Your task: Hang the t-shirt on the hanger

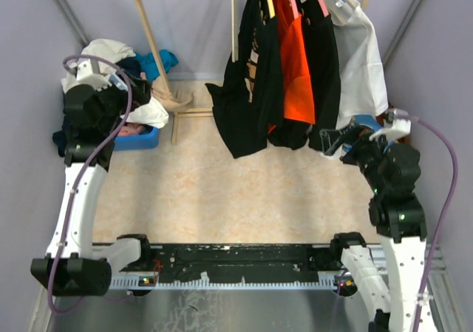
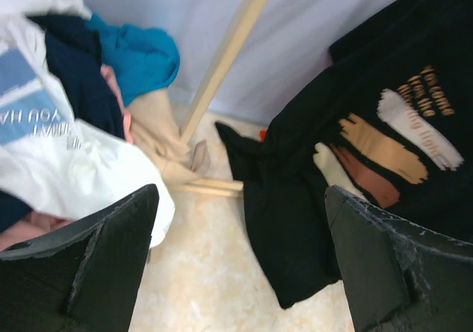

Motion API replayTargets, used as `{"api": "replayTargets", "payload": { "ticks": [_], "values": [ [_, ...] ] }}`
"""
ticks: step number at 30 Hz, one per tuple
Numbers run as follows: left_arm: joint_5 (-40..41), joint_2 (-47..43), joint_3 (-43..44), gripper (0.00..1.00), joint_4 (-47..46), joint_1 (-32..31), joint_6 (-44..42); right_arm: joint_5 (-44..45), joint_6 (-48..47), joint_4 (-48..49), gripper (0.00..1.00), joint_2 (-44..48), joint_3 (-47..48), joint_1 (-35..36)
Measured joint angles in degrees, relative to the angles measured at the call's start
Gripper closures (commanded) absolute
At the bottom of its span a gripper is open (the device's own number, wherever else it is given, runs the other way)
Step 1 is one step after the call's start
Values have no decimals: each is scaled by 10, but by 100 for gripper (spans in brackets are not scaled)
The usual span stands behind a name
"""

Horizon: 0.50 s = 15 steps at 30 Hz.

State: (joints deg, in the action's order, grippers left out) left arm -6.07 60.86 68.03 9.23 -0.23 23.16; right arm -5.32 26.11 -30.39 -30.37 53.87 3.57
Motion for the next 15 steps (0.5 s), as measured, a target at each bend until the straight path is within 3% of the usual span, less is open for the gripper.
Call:
{"api": "replayTargets", "payload": {
  "ticks": [4, 9, 15],
  "values": [
    [26, 61, 33, 1, 49, 4, 20, -104, -10, -37, 1, -111, 100, 0],
    [55, 149, 82, 2, 119, 8, 39, -219, -10, -82, 1, -156, 87, 0],
    [160, 250, 130, 8, 161, 9, 40, -284, -10, -98, 5, -147, 60, 12]
  ]
}}
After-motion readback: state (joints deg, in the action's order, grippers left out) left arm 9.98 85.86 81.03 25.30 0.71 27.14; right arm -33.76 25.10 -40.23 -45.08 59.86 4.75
